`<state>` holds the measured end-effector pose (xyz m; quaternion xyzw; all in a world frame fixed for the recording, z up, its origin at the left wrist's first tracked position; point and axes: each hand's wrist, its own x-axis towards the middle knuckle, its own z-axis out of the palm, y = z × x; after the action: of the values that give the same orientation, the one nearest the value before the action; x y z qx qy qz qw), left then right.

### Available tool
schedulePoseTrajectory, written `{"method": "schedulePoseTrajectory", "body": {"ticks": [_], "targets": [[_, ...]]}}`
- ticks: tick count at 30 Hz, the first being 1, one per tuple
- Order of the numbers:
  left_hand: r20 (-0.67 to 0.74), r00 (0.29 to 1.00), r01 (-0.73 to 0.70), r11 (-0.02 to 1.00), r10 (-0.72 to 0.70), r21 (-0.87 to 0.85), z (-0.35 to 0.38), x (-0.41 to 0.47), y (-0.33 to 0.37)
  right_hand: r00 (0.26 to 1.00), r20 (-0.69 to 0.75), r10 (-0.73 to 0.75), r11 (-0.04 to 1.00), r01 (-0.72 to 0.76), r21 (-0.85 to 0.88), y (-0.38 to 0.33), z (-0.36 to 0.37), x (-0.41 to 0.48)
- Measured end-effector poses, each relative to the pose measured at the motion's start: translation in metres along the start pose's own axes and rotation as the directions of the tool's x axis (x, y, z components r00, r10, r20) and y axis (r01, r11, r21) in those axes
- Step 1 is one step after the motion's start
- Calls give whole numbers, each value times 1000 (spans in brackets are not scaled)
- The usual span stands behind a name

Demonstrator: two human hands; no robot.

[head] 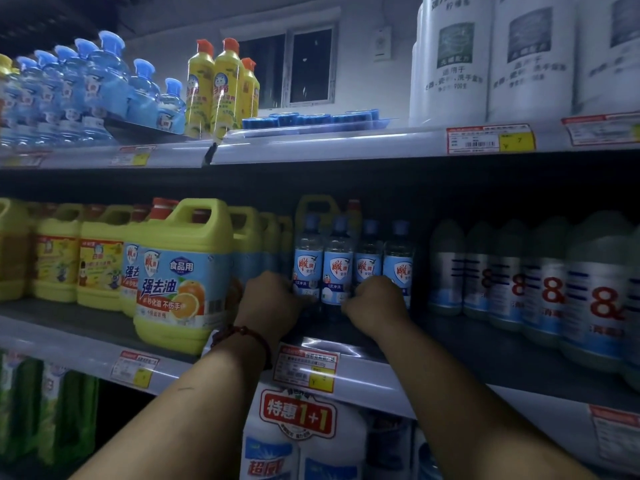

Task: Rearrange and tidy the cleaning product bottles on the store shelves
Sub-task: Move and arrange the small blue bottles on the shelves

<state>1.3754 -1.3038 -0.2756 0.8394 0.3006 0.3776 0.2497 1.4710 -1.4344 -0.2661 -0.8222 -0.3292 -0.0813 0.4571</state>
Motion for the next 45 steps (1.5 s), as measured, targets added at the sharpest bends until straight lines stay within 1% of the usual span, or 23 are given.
{"method": "schedulePoseTrajectory", "body": {"ticks": [4, 7, 10, 11, 14, 17, 26, 30, 34, 35, 37, 39, 41, 43, 45], "targets": [[-2, 1000, 4, 1000, -4, 3, -1, -2, 1, 996, -36, 80, 993, -76, 88, 1, -6, 0], [2, 1000, 14, 1000, -14, -8, -1, -3, 1, 997, -7, 78, 992, -77, 104, 0, -4, 0], [5, 1000, 25, 999, -25, 20, -1, -3, 2, 996, 1, 87, 989, -87, 123, -1, -3, -1], [5, 1000, 25, 999, -25, 23, -1, -3, 2, 995, -22, 96, 986, -92, 142, -1, -5, -1], [9, 1000, 15, 1000, -15, 16, -1, -4, 3, 976, -150, 161, 969, -127, 214, 1, -12, -3], [4, 1000, 7, 1000, -7, -13, -2, -7, 3, 957, -193, 217, 945, -156, 289, 4, -16, -4], [7, 1000, 28, 1000, -28, -11, -4, -10, 6, 961, -174, 214, 950, -163, 268, 5, -12, -1], [2, 1000, 19, 1000, -19, 3, -2, -8, 5, 966, -139, 220, 948, -178, 264, 8, -10, 5], [11, 999, 42, 997, -42, -59, -2, -5, 2, 970, -120, 213, 957, -182, 228, 8, -9, 9], [11, 999, 44, 996, -44, -79, -4, -6, 2, 973, -118, 201, 960, -172, 220, 7, -10, 9], [-20, 1000, 3, 996, -5, -85, -10, -12, 4, 986, -93, 140, 978, -123, 170, 4, -17, 5], [-77, 994, -80, 993, 74, -87, -16, -21, 7, 999, -37, 10, 999, -9, 35, 3, -29, -2], [-93, 987, -141, 987, 133, -81, -24, -35, 11, 993, -6, -116, 988, 115, -103, 4, -47, -15], [-59, 982, -176, 984, 178, 40, -30, -53, 18, 979, 14, -202, 959, 201, -201, 6, -69, -34], [-4, 982, -187, 972, 189, 142, -34, -75, 28, 959, 39, -280, 921, 280, -270, 8, -91, -54]]}}
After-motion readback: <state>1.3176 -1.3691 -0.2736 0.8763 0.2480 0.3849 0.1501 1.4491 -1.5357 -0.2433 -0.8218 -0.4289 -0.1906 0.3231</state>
